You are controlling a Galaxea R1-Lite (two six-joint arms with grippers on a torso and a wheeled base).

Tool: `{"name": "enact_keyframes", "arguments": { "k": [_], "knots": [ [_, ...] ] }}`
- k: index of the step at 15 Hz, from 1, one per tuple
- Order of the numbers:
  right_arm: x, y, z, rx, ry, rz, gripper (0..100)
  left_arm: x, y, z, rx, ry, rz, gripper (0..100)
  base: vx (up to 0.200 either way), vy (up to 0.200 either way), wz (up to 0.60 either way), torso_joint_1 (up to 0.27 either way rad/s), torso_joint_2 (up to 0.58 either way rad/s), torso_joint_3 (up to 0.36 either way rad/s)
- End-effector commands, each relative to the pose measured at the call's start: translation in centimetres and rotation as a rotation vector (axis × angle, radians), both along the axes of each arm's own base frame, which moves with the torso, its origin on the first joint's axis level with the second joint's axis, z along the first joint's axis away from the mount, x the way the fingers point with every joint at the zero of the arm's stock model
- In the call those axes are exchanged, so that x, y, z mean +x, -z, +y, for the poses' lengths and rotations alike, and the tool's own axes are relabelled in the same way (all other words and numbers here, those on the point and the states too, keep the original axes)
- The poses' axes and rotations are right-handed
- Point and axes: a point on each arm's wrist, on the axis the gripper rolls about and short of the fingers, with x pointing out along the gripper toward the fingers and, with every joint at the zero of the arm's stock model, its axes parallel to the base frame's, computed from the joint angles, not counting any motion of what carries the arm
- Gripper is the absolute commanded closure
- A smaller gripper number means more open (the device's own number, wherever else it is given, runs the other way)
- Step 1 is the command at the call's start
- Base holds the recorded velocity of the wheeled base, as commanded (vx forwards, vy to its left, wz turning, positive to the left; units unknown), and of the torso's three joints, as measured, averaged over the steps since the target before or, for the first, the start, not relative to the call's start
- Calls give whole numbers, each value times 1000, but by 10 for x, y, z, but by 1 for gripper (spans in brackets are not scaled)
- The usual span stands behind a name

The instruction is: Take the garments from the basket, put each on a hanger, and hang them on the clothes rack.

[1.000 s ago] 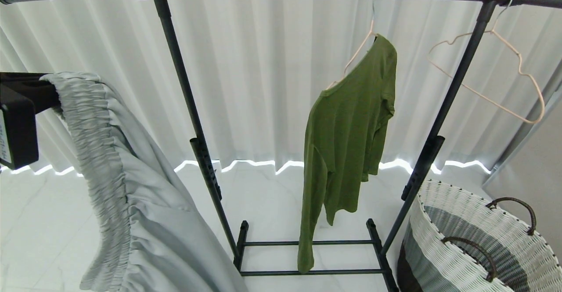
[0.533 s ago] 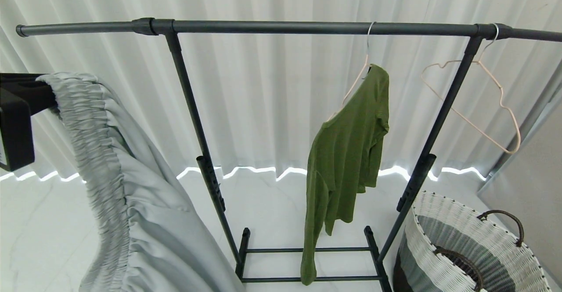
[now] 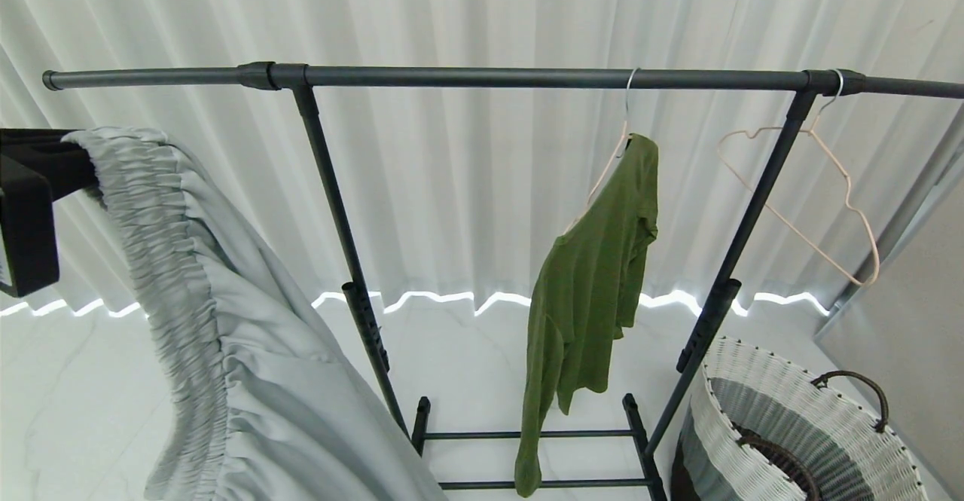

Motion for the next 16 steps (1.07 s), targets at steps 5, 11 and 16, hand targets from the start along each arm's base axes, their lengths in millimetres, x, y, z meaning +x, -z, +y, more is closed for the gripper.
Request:
{"name": "enact_keyframes", "arguments": {
  "k": [5,11,16],
  "knots": [
    [47,-70,26,143,135,7,0,-10,5,8,2,0,-8,100,0,0,0,0,0,0],
    [83,-89,37,118,220,37,0,-19,1,14,-20,2,-38,100,0,0,0,0,0,0],
    [85,-88,38,111,218,45,0,-18,2,13,-17,3,-31,100,0,-200,0,3,2,3]
  ]
}}
